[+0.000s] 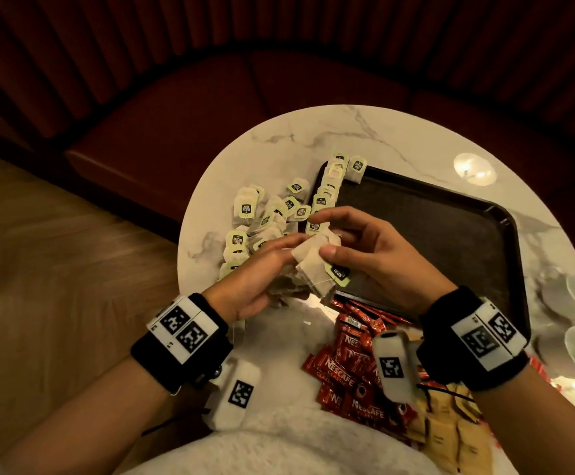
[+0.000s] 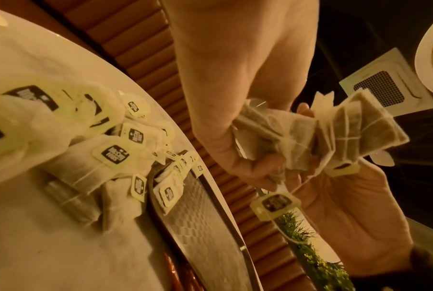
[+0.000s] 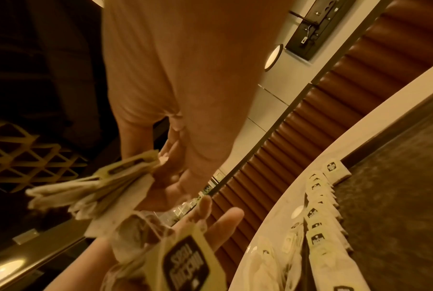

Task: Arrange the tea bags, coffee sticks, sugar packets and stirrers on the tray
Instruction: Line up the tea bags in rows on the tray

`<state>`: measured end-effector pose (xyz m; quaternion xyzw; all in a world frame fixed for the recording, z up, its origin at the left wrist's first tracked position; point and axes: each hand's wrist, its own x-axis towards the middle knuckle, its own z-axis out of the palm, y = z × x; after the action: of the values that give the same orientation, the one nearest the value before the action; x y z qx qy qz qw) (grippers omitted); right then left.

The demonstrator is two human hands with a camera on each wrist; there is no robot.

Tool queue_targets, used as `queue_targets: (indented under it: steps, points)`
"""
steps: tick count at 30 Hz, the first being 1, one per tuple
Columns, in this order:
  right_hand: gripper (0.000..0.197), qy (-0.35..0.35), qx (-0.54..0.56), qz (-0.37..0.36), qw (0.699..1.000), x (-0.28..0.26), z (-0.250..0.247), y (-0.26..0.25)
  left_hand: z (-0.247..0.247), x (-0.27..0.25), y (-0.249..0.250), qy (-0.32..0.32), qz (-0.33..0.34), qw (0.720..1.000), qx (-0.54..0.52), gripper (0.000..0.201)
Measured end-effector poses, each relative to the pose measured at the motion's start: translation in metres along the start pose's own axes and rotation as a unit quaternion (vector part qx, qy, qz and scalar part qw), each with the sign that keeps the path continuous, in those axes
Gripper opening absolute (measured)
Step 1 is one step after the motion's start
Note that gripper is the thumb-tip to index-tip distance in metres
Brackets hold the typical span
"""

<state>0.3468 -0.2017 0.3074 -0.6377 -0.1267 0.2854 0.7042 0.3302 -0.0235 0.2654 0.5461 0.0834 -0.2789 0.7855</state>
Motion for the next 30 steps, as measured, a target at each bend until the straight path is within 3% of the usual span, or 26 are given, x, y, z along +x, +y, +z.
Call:
queue_targets:
  steps: [5,8,12,14,17,21,26,30]
  points:
    - [0.046,0.013,-0.084,0.005,0.996,0.007,-0.001,0.002,0.002,-0.004,0.005,-0.050,-0.072,0.988,-0.126,0.046]
    - [0.051,0.029,-0.165,0.002,0.986,0.011,0.000,0.003,-0.001,-0.006,0.006,-0.078,-0.074,0.988,-0.112,0.064]
    - [0.053,0.036,-0.244,-0.015,0.969,0.016,0.001,0.005,0.001,-0.007,0.002,-0.073,-0.024,0.996,-0.044,0.031]
    - [0.047,0.051,-0.251,-0.029,0.966,0.016,0.002,0.006,0.001,-0.007,0.001,-0.070,-0.010,0.996,-0.052,0.027]
    - [0.031,0.113,-0.172,-0.028,0.978,0.013,0.001,0.005,0.002,-0.006,0.001,-0.050,0.012,0.996,-0.074,0.031]
    - [0.027,0.201,-0.132,-0.008,0.971,0.005,-0.002,0.009,0.002,-0.001,-0.002,0.026,0.067,0.993,-0.088,0.031]
    - [0.033,0.144,-0.127,0.088,0.977,-0.007,0.014,0.018,0.003,0.006,-0.006,0.118,0.115,0.986,-0.040,0.019]
    - [0.026,0.122,-0.103,0.089,0.983,-0.007,0.021,0.021,0.009,0.007,-0.005,0.131,0.140,0.982,-0.001,0.015]
